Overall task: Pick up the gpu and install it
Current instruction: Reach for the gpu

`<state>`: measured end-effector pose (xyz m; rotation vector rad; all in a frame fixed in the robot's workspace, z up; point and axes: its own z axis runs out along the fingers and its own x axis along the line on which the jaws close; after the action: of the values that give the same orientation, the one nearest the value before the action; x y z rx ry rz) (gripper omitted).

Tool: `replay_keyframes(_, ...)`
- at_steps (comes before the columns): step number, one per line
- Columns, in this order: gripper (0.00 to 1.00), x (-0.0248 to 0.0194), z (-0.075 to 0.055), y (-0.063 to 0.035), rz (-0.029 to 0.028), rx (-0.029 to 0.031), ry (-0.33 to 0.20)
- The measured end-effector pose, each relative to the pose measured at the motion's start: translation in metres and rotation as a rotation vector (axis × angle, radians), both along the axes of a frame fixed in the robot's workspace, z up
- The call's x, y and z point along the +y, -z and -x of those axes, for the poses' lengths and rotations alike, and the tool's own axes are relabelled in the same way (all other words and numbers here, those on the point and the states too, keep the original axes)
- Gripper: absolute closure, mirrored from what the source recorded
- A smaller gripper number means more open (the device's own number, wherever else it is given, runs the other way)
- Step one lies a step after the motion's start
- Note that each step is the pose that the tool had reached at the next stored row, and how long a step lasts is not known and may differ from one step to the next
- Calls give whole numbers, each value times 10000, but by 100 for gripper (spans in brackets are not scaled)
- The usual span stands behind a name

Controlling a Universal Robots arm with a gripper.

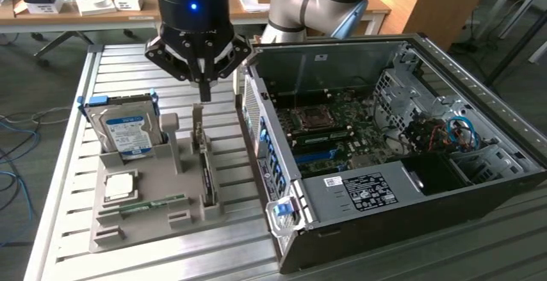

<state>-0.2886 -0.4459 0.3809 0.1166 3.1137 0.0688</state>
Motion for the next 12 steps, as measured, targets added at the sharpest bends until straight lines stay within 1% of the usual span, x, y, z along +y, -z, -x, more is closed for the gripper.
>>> replay_keyframes(4,89,-57,3,0,0,0,0)
replay_keyframes(6,89,-77,4,0,0,0,0)
replay_keyframes(12,89,-78,12,0,1,0,0)
